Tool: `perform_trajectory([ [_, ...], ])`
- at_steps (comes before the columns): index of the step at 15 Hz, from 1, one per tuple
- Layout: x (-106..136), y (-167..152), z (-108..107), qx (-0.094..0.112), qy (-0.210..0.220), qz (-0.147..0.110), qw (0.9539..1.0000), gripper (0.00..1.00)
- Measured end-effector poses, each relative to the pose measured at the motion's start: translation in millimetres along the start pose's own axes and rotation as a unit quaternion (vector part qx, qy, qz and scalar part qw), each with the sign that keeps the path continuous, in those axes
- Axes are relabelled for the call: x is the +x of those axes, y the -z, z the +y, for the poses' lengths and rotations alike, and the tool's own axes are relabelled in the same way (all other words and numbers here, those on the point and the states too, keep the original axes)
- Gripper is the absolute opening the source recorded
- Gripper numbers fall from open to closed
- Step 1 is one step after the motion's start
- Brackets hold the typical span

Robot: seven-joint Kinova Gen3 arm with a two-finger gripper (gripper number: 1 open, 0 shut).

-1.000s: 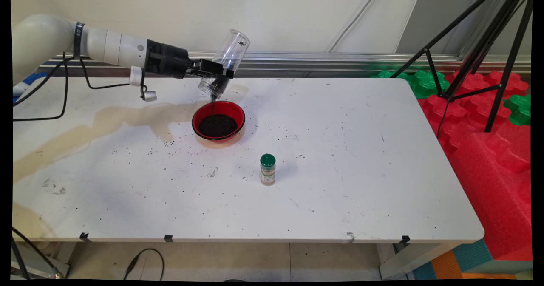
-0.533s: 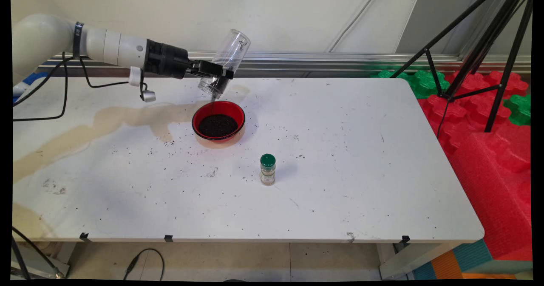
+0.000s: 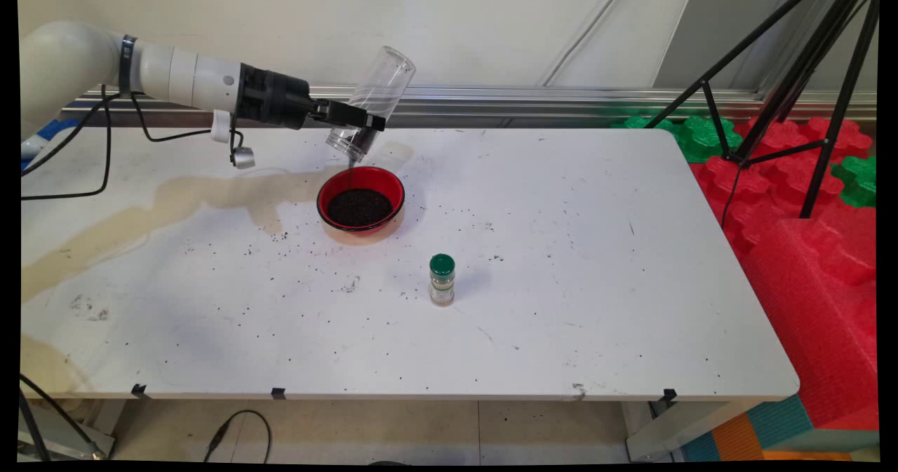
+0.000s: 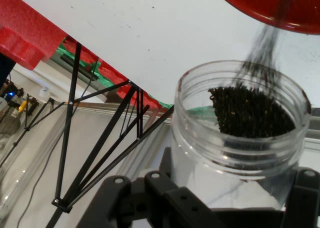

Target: Pour the black seasoning powder in the red bowl

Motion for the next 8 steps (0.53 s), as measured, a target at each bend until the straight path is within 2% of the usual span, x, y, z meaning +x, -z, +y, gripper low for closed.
perform_trajectory([
  [8,0.9,2.6,-3.7,0.007,-0.019,0.0,0.9998,0.0],
])
